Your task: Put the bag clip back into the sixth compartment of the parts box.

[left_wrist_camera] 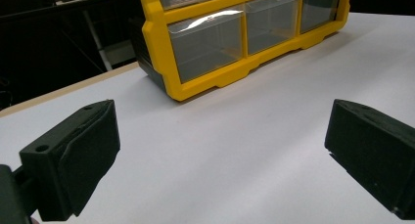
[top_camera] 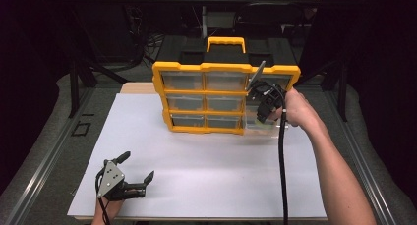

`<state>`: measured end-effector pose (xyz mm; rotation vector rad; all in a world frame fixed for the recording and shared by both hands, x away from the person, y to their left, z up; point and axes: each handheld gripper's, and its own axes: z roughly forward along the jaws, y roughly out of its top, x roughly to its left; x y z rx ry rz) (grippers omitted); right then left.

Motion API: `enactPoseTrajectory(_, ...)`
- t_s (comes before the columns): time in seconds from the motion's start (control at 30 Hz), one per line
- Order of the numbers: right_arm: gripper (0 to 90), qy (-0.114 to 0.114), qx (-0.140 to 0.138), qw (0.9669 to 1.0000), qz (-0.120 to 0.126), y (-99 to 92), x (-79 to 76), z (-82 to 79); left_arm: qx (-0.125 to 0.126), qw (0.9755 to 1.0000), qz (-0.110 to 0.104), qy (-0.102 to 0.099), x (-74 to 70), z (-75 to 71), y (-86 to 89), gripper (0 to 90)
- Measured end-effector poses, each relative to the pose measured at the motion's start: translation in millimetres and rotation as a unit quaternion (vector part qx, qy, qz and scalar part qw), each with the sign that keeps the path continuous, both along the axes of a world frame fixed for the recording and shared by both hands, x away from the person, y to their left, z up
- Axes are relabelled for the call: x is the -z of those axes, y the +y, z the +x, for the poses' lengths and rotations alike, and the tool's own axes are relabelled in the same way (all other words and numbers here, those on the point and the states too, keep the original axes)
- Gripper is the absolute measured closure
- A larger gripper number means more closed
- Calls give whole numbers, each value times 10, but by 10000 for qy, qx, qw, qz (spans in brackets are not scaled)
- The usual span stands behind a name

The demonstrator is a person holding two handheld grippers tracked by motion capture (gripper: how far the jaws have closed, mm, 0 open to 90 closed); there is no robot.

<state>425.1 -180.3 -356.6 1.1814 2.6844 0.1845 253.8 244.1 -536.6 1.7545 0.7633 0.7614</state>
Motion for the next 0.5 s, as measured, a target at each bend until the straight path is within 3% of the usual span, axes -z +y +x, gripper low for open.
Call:
enactPoseTrajectory(0.33,583,-283,-50,9995,125,39,-281,-71,-11,10000,3,1,0,-6,-4,0)
enactPoseTrajectory(0.5,417,-451,-169,9986,202,148,-398,-96,-6,10000,4,1,0,-3,-2,0)
